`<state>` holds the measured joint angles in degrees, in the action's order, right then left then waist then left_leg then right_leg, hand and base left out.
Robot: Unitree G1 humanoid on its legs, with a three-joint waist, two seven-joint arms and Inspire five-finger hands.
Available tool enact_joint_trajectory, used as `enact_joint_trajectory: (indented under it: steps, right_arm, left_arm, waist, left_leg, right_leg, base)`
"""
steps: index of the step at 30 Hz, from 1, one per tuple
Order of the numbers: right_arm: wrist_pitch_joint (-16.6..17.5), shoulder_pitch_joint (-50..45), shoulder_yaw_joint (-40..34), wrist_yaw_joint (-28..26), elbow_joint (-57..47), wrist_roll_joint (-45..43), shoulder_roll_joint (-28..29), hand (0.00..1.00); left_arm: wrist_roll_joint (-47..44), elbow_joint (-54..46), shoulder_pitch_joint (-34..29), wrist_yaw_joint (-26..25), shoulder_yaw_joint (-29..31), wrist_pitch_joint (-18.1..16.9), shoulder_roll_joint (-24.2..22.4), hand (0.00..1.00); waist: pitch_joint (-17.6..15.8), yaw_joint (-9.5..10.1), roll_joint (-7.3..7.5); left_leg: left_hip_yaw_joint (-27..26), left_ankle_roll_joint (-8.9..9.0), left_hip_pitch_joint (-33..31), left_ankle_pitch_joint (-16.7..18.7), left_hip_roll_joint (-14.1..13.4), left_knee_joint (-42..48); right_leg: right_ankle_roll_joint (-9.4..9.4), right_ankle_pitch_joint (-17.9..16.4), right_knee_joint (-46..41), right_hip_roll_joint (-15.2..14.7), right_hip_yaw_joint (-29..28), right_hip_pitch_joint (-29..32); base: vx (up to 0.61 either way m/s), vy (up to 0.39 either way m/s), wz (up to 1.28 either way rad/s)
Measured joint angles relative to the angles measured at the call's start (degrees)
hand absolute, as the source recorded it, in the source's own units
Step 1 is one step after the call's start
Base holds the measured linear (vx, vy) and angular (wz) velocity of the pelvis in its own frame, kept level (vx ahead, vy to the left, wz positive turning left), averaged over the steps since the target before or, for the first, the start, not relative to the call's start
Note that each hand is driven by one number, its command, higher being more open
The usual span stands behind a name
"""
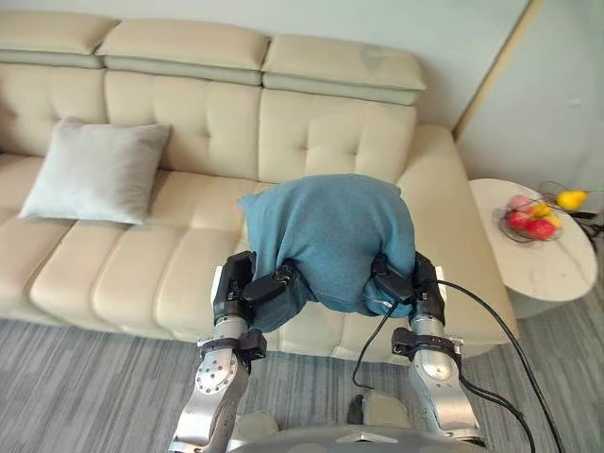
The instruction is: Pick up cushions and gather them together orderly.
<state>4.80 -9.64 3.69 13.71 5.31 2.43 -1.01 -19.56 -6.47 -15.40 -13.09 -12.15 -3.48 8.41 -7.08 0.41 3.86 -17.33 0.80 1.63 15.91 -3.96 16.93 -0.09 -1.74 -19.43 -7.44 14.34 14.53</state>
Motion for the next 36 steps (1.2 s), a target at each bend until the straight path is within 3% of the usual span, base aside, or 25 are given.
enact_joint_trajectory:
  steps: [2,5,7,8,9,10,11,13,14,15,16,20,25,32,36]
  right_arm:
    - [-0.5,-0.08,0.02,-0.37,0.55,0.0,-1.89,0.0]
    - [-1.2,-0.79,-0.14,-0.51,0.51,-0.01,-2.2,0.0]
    - [-1.49,-3.39,-0.2,-0.5,-1.82,-0.02,-2.08,0.0]
    - [-1.6,-4.67,-0.2,-0.5,-3.78,-0.02,-2.13,0.0]
    - [-1.62,-6.01,-0.19,-0.5,-6.21,-0.03,-2.07,0.0]
    - [-1.62,-6.27,-0.35,-0.45,-7.05,-0.04,-2.01,0.0]
    - [-1.6,-6.12,-0.56,-0.21,-8.03,-0.03,-1.95,0.0]
    - [-1.55,-5.87,-0.78,-0.04,-8.42,-0.01,-1.85,0.0]
    - [-1.55,-5.84,-0.94,0.06,-8.4,0.0,-1.77,0.0]
    - [-1.55,-5.88,-1.38,0.06,-8.27,0.02,-1.85,0.0]
    - [-1.61,-5.47,-1.77,0.06,-6.43,0.23,-1.53,0.0]
    - [-1.85,-6.08,-2.1,-0.01,-4.44,1.02,0.94,0.0]
    - [-1.83,-5.99,-2.41,-0.76,-2.31,2.36,0.91,0.0]
    - [-2.06,-4.16,-2.43,-0.09,1.66,5.75,-0.3,0.0]
    - [-2.3,2.26,-2.15,2.37,5.76,8.94,-1.51,0.0]
  left_arm:
    - [0.06,1.59,-0.44,0.68,-0.06,0.06,-1.65,0.0]
    - [0.06,2.34,-0.6,1.22,-0.15,0.15,-2.56,0.0]
    - [0.04,2.33,-1.52,1.92,-0.16,0.21,-3.47,0.0]
    - [0.04,2.32,-1.64,2.05,-0.14,0.2,-3.84,0.0]
    - [0.02,2.18,-1.87,2.19,0.1,0.2,-4.37,0.0]
    - [0.01,2.12,-1.88,2.28,-0.06,0.19,-4.47,0.0]
    - [0.01,1.53,-1.82,2.44,-0.25,0.17,-4.58,0.0]
    - [0.02,0.96,-1.71,2.5,-0.3,0.01,-4.69,0.0]
    - [0.02,0.95,-1.69,2.56,-0.44,-0.1,-4.66,0.0]
    - [0.04,1.03,-1.74,2.56,-0.77,-0.09,-4.7,0.0]
    - [0.07,1.65,-1.79,2.54,-1.06,-0.08,-4.14,0.0]
    - [0.07,2.24,-2.37,2.51,-1.19,-0.03,-2.95,0.0]
    - [1.93,2.31,-3.22,2.53,-1.33,0.0,-2.49,0.0]
    - [4.51,2.32,-2.92,2.15,-2.87,0.37,-1.01,0.0]
    - [6.5,4.79,3.45,-0.49,-4.25,0.37,1.12,0.0]
  waist:
    - [0.74,-0.55,-2.71]
    - [0.97,-0.79,-4.04]
    - [0.61,-0.57,-4.64]
    - [0.53,-0.43,-4.99]
    - [0.46,0.13,-4.99]
    - [0.47,0.81,-4.94]
    - [0.74,1.97,-5.12]
    - [0.73,2.37,-5.1]
    - [0.81,2.43,-5.22]
    - [1.39,2.3,-6.16]
    - [1.9,2.33,-5.78]
    - [2.75,1.99,-2.65]
    - [3.17,2.13,-2.42]
    - [3.97,1.84,-1.5]
    - [3.69,1.93,-1.06]
  left_leg:
    - [1.64,0.2,0.17,-0.12,-1.67,-0.11]
    - [3.67,0.88,1.17,-0.51,-3.26,0.88]
    - [4.82,1.43,-1.35,-0.87,-5.01,12.3]
    - [5.51,2.99,-3.54,-2.07,-5.76,18.51]
    - [6.54,3.01,-7.93,-3.83,-6.84,27.65]
    - [6.92,2.78,-9.66,-2.55,-7.14,30.11]
    - [7.41,2.06,-12.22,0.35,-7.8,29.62]
    - [9.99,1.9,-13.96,1.82,-7.66,22.01]
    - [11.77,1.88,-13.92,1.28,-7.33,15.26]
    - [14.29,2.1,-13.05,-2.55,-7.08,6.63]
    - [14.52,4.95,-11.99,-7.54,-6.57,4.38]
    - [11.66,3.55,-9.63,-8.23,-2.04,1.54]
    - [9.86,1.92,-6.2,-9.63,0.5,-3.81]
    - [9.64,2.27,-6.45,-12.19,0.97,-8.92]
    - [9.62,2.15,-8.49,-14.27,0.94,-11.58]
  right_leg:
    - [-0.03,0.99,4.11,2.28,0.17,-2.16]
    - [-0.2,1.0,7.62,4.22,1.1,-5.7]
    - [-0.56,0.24,9.46,5.0,2.1,-10.19]
    - [-0.58,-0.33,9.67,4.96,2.29,-11.47]
    - [-0.9,-0.97,10.33,4.36,1.9,-13.17]
    - [-0.92,-1.01,10.6,4.21,1.34,-13.68]
    - [-1.02,-1.08,10.89,3.96,-0.06,-13.77]
    - [-0.85,-1.14,10.95,3.33,-0.96,-13.83]
    - [0.08,-1.2,10.92,3.03,-1.67,-13.93]
    - [1.7,-1.41,10.88,3.37,-2.15,-13.79]
    - [3.23,-1.6,10.89,3.2,-3.61,-13.94]
    - [4.87,-1.6,11.31,-1.54,-5.54,-13.82]
    - [5.97,-0.99,13.2,-3.61,-7.1,-14.62]
    - [6.96,1.02,17.33,-3.05,-7.13,-13.71]
    - [6.62,2.72,19.26,-2.63,-7.14,-11.56]
  base:
    - [0.27,-0.063,-0.13]
    - [0.21,-0.085,0.02]
    - [0.22,-0.095,0.15]
    - [0.27,-0.04,0.11]
    - [0.18,0.029,-0.03]
    - [0.19,0.086,-0.32]
    - [0.09,0.096,-0.4]
    - [0.08,0.144,-0.34]
    - [0.07,0.216,-0.27]
    - [0.07,0.26,-0.36]
    - [0.11,0.297,-0.29]
    - [0.1,0.223,-0.16]
    - [0.03,0.081,-0.11]
    - [0.03,-0.005,-0.02]
    - [0.02,-0.005,0.0]
